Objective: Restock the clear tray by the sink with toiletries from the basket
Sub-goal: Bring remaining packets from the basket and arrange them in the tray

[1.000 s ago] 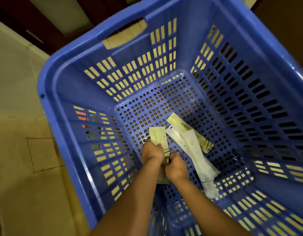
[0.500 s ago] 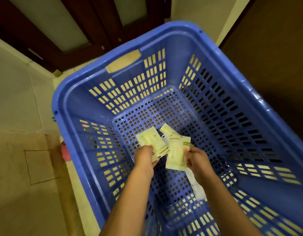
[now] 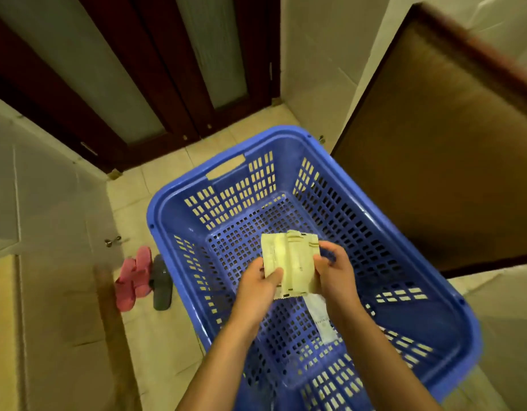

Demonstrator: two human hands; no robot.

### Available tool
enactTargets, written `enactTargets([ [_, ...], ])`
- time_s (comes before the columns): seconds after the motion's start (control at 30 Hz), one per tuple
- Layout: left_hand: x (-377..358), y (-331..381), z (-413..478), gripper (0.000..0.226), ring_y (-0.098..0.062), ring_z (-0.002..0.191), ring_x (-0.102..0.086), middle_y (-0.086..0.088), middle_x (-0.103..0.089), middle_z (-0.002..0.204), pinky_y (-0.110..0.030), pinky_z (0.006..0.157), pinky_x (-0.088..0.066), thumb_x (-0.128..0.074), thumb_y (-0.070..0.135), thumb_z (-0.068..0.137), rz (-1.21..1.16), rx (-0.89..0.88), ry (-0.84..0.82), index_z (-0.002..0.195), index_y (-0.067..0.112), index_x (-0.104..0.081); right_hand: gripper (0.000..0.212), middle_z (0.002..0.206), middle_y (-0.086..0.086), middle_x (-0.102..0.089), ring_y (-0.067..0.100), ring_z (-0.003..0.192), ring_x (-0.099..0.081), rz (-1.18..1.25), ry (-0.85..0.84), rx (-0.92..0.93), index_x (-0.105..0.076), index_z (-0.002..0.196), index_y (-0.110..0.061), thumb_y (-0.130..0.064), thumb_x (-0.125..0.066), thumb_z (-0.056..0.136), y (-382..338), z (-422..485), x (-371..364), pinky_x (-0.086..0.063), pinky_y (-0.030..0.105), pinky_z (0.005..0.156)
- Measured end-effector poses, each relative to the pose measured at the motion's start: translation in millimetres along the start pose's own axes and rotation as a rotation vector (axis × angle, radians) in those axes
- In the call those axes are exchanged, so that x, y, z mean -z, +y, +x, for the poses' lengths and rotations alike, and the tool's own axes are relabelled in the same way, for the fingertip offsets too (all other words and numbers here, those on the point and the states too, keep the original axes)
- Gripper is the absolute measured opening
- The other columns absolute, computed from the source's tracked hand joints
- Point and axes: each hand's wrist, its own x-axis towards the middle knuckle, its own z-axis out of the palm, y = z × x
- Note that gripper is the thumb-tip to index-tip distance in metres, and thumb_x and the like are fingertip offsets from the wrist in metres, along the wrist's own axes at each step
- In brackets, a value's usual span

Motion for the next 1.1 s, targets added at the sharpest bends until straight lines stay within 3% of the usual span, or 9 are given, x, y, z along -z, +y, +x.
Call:
enactTargets([
  [0.07,2,9,-16,0.019,-0.003,0.082,-0.063,0.009,-0.066,0.093,-0.01,0.06,-0.049,-0.049,0.007,0.096,0.001,-0.039,0.001,0.097,0.024,-0.058,0.023,0.078,0.0,-0.061,0.016,0.067,-0.056,-0.043,0.043,0.089,-0.053,0.1,-0.019,0.0,-0.042,0.094,-9,-20,3,-0.047,0.03,0.06],
  [0.17,6,17,-39,0.018,-0.008,0.084,-0.064,0.005,-0.068,0.094,-0.021,0.073,-0.051,-0.047,0.011,0.097,0.059,-0.074,-0.067,0.096,0.024,-0.059,0.022,0.062,0.004,-0.057,0.018,0.059,-0.051,-0.135,0.106,0.194,-0.051,0.103,-0.017,0.0,-0.043,0.092,-20,-55,5,-0.042,0.031,0.058],
  [0.33,20,23,-84,0.019,-0.008,0.078,-0.066,0.004,-0.07,0.09,-0.023,0.071,-0.051,-0.043,0.017,0.099,0.106,-0.138,-0.24,0.102,0.015,-0.062,0.019,0.076,0.007,-0.067,0.029,0.074,-0.064,-0.21,0.24,0.261,-0.046,0.104,-0.023,-0.006,-0.045,0.094,-30,-112,-2,-0.051,0.041,0.068],
  [0.47,48,27,-117,0.026,-0.017,0.081,-0.064,-0.003,-0.07,0.087,-0.039,0.084,-0.051,-0.041,0.021,0.1,0.15,-0.169,-0.334,0.09,0.016,-0.065,0.019,0.079,0.006,-0.068,0.027,0.073,-0.065,-0.176,0.303,0.254,-0.047,0.107,-0.022,-0.008,-0.044,0.095,-27,-159,-19,-0.052,0.04,0.066],
  [0.57,72,29,-136,0.028,-0.011,0.074,-0.065,-0.003,-0.07,0.083,-0.025,0.072,-0.054,-0.042,0.021,0.1,0.165,-0.188,-0.4,0.092,0.011,-0.066,0.018,0.09,0.008,-0.069,0.024,0.075,-0.067,-0.104,0.288,0.247,-0.049,0.11,-0.019,-0.009,-0.045,0.095,-20,-187,-35,-0.054,0.038,0.061],
  [0.67,86,31,-152,0.026,-0.014,0.071,-0.061,-0.004,-0.067,0.077,-0.025,0.07,-0.049,-0.051,0.027,0.096,0.243,-0.267,-0.429,0.088,0.008,-0.068,0.013,0.097,0.004,-0.067,0.016,0.075,-0.065,-0.116,0.315,0.28,-0.05,0.104,-0.022,-0.013,-0.049,0.094,-16,-212,-44,-0.05,0.026,0.055],
  [0.83,76,32,-173,0.025,-0.004,0.059,-0.059,0.01,-0.059,0.06,-0.018,0.055,-0.044,-0.054,0.014,0.092,0.427,-0.425,-0.371,0.069,0.023,-0.059,0.016,0.099,-0.001,-0.063,0.012,0.091,-0.059,-0.288,0.445,0.403,-0.064,0.101,-0.015,-0.017,-0.05,0.095,-17,-247,-36,-0.048,0.028,0.081],
  [0.93,61,29,-187,0.014,-0.024,0.089,-0.065,0.0,-0.068,0.084,-0.031,0.067,-0.044,-0.052,0.03,0.091,0.653,-0.586,-0.406,0.088,0.022,-0.062,0.034,0.086,0.013,-0.067,0.023,0.083,-0.059,-0.249,0.396,0.447,-0.069,0.089,-0.002,-0.027,-0.047,0.096,-25,-274,-21,-0.044,0.033,0.074],
  [1.1,26,28,-230,0.048,-0.015,0.095,-0.064,0.005,-0.069,0.105,-0.026,0.072,-0.046,-0.054,0.031,0.089,0.905,-0.822,-0.607,0.135,0.038,-0.044,0.024,0.081,0.016,-0.061,0.02,0.076,-0.057,0.192,0.39,0.401,-0.064,0.096,0.001,-0.02,-0.054,0.094,-24,-308,26,-0.048,0.031,0.068],
])
